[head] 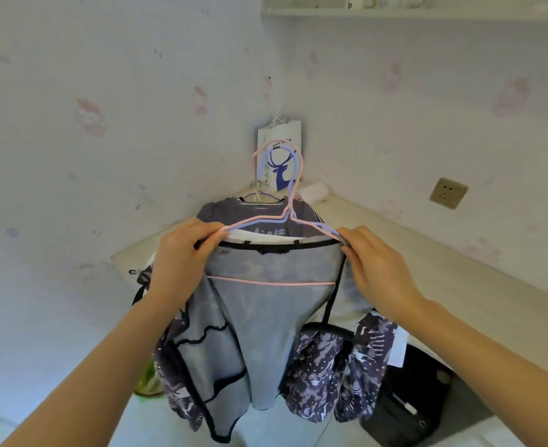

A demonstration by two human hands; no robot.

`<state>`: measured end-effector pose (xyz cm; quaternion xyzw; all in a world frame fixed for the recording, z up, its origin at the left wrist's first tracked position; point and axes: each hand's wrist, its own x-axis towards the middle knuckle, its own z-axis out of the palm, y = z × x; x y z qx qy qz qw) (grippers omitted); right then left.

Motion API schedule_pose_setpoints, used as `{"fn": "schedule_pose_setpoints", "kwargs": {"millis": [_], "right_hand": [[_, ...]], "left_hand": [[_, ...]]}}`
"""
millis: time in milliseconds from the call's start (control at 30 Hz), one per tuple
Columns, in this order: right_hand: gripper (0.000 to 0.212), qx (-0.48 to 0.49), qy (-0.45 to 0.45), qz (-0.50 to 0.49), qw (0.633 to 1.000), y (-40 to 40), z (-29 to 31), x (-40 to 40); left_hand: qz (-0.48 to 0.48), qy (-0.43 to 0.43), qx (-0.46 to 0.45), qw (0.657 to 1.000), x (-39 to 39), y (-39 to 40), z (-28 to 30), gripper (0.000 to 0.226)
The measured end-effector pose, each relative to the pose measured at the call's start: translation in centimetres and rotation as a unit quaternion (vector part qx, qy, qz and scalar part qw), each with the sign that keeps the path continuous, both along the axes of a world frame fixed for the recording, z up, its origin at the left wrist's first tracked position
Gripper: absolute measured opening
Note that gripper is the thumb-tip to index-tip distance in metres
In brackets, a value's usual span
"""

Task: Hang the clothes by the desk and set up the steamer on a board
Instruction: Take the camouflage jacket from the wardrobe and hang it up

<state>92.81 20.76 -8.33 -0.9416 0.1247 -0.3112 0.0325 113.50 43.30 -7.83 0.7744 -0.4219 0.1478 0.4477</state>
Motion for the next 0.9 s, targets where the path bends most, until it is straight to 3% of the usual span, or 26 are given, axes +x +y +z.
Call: {"fn": "schedule_pose_setpoints", "kwargs": {"millis": [400,633,900], "right_hand": [[0.039,0.018,-0.052,-0.052,0.997,-7.5,3.3,14.8],[0.024,0.052,-0.043,-0.073,0.995,-11.7,4.1,20.7],[0.024,0.082,-0.032,-0.072,0.993,-18.1,4.3,27.4]], "left_hand": [[-0.008,-0.019,0.014,1.0,15.6,-8.8,2.9,0.017],[-0.015,-0.024,0.013,1.0,22.0,-13.8,3.0,0.015],[-0.008,-0.013,0.011,1.0,28.2,-19.8,3.1,0.016]]}}
